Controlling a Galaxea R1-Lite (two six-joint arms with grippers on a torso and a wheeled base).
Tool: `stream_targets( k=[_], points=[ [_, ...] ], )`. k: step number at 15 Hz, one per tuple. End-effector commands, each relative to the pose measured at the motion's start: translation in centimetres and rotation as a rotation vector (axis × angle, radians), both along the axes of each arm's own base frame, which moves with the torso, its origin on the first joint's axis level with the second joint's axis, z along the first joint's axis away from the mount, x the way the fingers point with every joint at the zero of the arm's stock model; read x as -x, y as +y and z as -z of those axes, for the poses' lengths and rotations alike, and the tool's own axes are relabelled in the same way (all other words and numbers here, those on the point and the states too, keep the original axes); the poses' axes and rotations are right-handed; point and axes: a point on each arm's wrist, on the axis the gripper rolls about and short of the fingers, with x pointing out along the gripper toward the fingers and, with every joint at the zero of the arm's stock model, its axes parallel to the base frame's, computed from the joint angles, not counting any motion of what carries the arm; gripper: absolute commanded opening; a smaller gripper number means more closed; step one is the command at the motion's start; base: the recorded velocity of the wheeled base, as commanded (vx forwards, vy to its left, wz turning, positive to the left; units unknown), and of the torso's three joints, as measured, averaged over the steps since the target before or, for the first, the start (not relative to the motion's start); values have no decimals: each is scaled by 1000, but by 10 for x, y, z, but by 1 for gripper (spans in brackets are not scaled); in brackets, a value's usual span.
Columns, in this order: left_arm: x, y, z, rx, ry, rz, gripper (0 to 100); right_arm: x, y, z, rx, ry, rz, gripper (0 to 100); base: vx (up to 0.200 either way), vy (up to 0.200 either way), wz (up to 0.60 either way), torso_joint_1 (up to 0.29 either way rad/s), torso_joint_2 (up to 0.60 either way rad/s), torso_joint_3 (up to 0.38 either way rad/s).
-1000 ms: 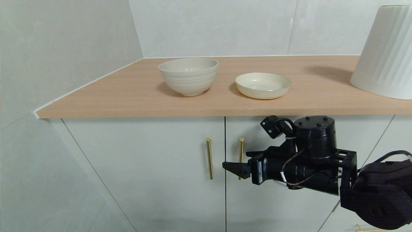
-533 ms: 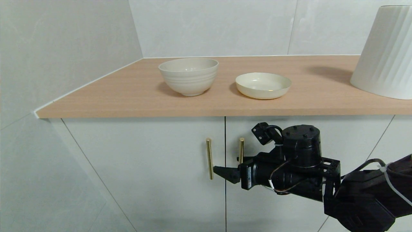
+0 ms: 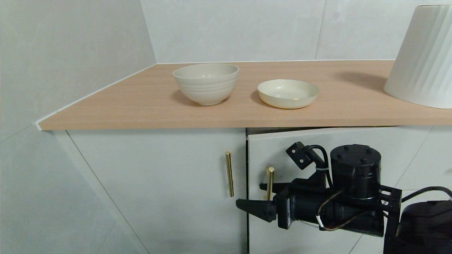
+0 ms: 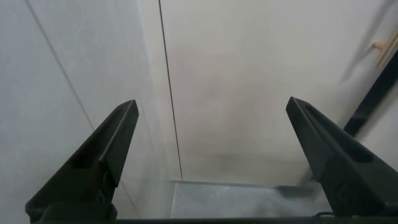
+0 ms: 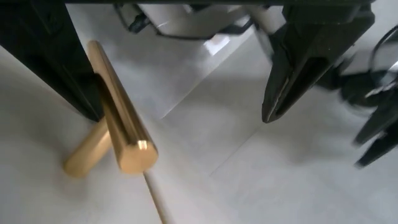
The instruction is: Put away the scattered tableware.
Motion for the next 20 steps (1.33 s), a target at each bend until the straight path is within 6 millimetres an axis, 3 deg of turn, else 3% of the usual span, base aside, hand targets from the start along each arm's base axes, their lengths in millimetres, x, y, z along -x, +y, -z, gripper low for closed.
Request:
stream_targets(
  k=[1, 8, 20],
  points=[
    [0, 0, 0, 0, 0, 0, 100, 14, -13, -5, -8, -2, -28, 100, 0, 0, 0, 0, 0, 0],
    [0, 0, 0, -14, 0, -1, 100, 35, -32, 9, 34, 52, -77, 100, 0, 0, 0, 0, 0, 0],
    [0, 0, 0, -26, 2, 0, 100, 39, -35, 13, 44, 72, -104, 100, 0, 0, 0, 0, 0, 0]
  ],
)
